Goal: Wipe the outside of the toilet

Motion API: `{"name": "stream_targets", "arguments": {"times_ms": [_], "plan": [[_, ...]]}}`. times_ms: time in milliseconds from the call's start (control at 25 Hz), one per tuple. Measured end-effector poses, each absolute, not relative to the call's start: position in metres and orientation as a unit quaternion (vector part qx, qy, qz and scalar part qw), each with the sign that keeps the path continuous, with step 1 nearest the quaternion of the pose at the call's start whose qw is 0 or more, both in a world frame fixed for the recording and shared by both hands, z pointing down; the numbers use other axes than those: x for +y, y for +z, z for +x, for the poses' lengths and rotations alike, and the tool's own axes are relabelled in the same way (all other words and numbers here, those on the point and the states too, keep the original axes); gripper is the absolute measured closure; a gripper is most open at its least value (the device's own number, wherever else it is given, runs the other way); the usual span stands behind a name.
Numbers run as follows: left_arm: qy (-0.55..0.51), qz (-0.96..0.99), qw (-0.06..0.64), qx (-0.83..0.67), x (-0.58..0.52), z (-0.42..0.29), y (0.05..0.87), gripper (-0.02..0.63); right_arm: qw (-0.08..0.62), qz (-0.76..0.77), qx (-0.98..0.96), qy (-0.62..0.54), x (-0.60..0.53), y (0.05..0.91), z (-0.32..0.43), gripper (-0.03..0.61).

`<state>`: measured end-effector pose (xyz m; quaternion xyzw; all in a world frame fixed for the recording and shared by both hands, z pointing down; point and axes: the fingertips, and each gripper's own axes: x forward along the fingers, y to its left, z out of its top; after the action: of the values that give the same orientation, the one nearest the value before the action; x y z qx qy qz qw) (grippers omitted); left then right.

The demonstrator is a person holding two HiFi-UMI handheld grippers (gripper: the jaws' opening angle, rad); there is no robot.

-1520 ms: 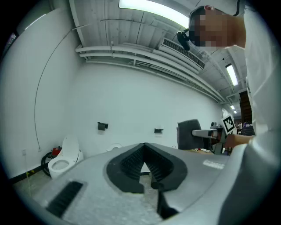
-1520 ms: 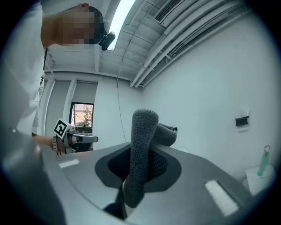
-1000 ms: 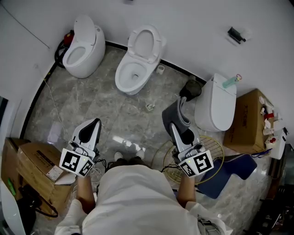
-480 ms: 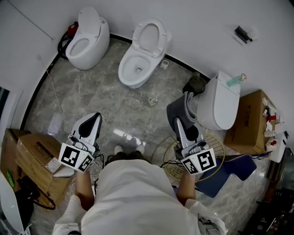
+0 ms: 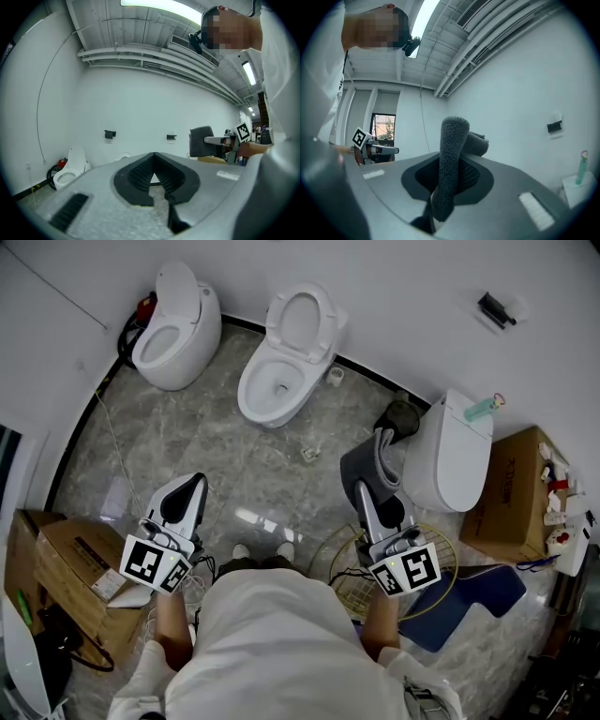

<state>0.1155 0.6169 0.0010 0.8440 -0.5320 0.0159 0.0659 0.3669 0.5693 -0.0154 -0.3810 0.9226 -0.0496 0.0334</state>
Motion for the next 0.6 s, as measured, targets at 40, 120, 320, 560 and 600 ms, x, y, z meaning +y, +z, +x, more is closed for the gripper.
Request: {"name": "stream_targets", "arguments": {"times_ms": [40,120,320,560,600], "plan": [[0.018,0.844,0.066,-0.532,0.614,0.119,0.002,0.615,0.033,-0.381,0.923,-0.050,0.566,-0.014,0.370,0.520],[0.020,0.845,0.065,-0.531,0.607,0.127,0.004,0.615,0.035,-0.382,0.922,-0.052,0.558,-0.011,0.378,0.520],[0.026,0.847,0.064,-0.527,0.586,0.134,0.008,0.615,0.041,-0.386,0.920,-0.052,0.539,-0.008,0.387,0.520],[0.024,0.855,0.055,-0.515,0.546,0.128,0.010,0.615,0.045,-0.391,0.918,-0.048,0.505,-0.005,0.378,0.520],[0.022,0.857,0.054,-0.513,0.538,0.124,0.011,0.615,0.044,-0.393,0.917,-0.046,0.498,-0.004,0.375,0.520]]}}
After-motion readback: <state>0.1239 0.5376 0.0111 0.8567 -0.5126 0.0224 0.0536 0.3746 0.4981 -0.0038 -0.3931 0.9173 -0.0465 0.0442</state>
